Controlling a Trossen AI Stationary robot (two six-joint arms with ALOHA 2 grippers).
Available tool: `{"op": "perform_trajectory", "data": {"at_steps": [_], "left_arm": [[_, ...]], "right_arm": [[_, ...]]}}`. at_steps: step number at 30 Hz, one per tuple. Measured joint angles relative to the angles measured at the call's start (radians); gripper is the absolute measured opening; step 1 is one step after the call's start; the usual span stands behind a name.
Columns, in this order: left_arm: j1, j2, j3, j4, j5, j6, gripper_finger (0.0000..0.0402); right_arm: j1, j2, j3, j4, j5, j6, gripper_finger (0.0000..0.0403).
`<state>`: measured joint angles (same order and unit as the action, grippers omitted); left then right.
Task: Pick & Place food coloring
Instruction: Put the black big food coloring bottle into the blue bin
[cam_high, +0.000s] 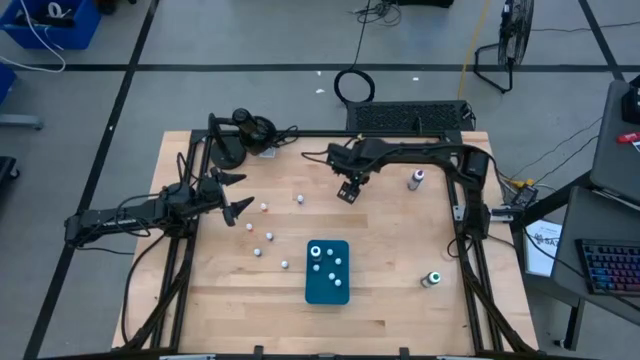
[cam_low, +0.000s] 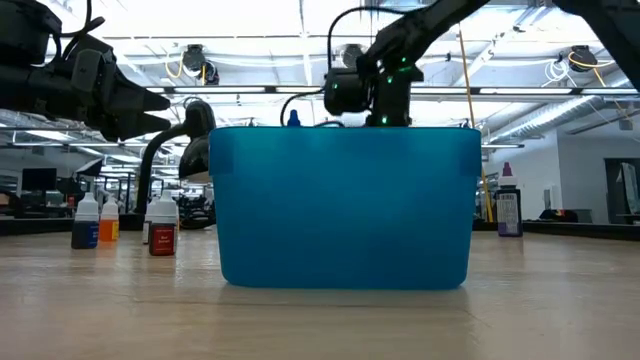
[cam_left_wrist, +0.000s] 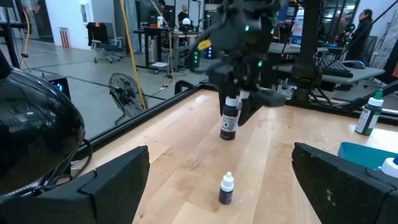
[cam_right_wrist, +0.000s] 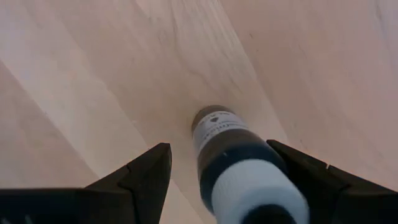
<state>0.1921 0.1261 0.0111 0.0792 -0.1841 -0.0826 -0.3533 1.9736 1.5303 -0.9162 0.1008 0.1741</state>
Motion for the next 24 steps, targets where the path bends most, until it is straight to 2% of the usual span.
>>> {"op": "perform_trajectory", "data": {"at_steps": [7, 11, 16, 24], "left_arm": [[0.0, 0.0, 0.0, 0.0, 0.0, 0.0, 0.039], [0.0, 0.0, 0.0, 0.0, 0.0, 0.0, 0.039], [0.0, 0.0, 0.0, 0.0, 0.0, 0.0, 0.039], [0.0, 0.0, 0.0, 0.0, 0.0, 0.0, 0.039]], "right_arm": [[0.0, 0.008, 0.0, 0.033, 0.002, 0.007, 0.0231], [-0.006, -0.006, 0.001, 0.036, 0.0, 0.027, 0.0193], [-0.007, -0.004, 0.001, -0.001, 0.0, 0.003, 0.0127], [0.03, -0.033, -0.001, -0.024, 0.002, -0.048, 0.0127]]}}
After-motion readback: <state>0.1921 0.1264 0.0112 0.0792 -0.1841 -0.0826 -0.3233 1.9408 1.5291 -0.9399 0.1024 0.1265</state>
